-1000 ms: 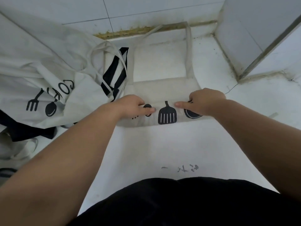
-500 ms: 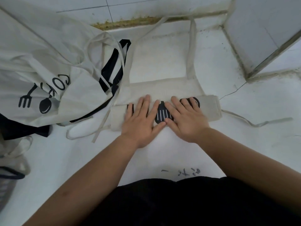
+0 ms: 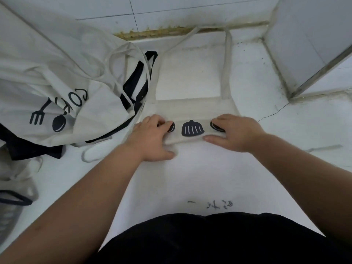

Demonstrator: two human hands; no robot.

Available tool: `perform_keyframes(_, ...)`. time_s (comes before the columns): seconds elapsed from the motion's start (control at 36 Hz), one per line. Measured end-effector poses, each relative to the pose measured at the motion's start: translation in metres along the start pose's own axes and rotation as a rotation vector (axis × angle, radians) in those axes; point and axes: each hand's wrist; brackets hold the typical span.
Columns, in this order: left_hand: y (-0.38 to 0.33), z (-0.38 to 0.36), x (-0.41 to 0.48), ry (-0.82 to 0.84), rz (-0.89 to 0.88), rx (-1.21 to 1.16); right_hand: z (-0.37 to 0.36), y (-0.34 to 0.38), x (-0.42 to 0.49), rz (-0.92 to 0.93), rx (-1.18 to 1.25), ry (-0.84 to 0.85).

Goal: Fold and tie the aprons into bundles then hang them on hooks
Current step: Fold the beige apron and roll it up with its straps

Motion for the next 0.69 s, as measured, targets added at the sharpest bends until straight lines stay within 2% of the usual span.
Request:
perform_keyframes(0.11, 0.008, 0.039, 0.016, 0.118, 0.057, -0.154, 0.041, -0.001, 0.015, -0.030, 0.076, 0.245)
perform_keyframes(0.17, 0.013, 0.051, 0.022, 0.178, 0.113, -0.289, 0.048, -0.007, 0.023, -0.076, 0.041, 0.282)
perform_keyframes(0.22, 0.019, 0.055, 0.029, 0.140, 0.167, -0.341, 0.047, -0.014, 0.031, -0.155, -0.002, 0.227)
perform_keyframes(0.25, 0.020, 0.055, 0.033, 0.100, 0.190, -0.291, 0.044, -0.016, 0.034, -0.193, -0.041, 0.160)
perform_keyframes(0.33, 0.012, 0.048, 0.045, -0.004, 0.242, 0.198, 0.028, -0.015, 0.041, -0.253, -0.185, -0.107)
perform_keyframes(0.39, -0.005, 0.037, 0.052, -0.040, 0.122, 0.452, 0.007, -0.007, 0.040, -0.249, -0.166, -0.233)
perform_keyframes(0.42, -0.017, 0.027, 0.053, -0.052, 0.035, 0.453, -0.003, -0.001, 0.038, -0.245, -0.124, -0.229)
perform_keyframes(0.5, -0.042, -0.008, 0.051, -0.074, -0.159, 0.194, -0.030, 0.024, 0.026, -0.169, -0.013, -0.158)
perform_keyframes(0.56, -0.044, -0.029, 0.047, -0.064, -0.168, 0.089, -0.040, 0.034, 0.018, -0.135, -0.026, -0.084)
perform_keyframes(0.69, -0.033, -0.041, 0.043, -0.116, -0.048, 0.098, -0.040, 0.016, 0.021, -0.111, -0.058, -0.086)
Point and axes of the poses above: each hand's wrist, its own x-axis towards the middle knuckle, its own z-axis out of the back of the hand, y = z × x, and after that the axes turned 8 degrees about -z, right-handed
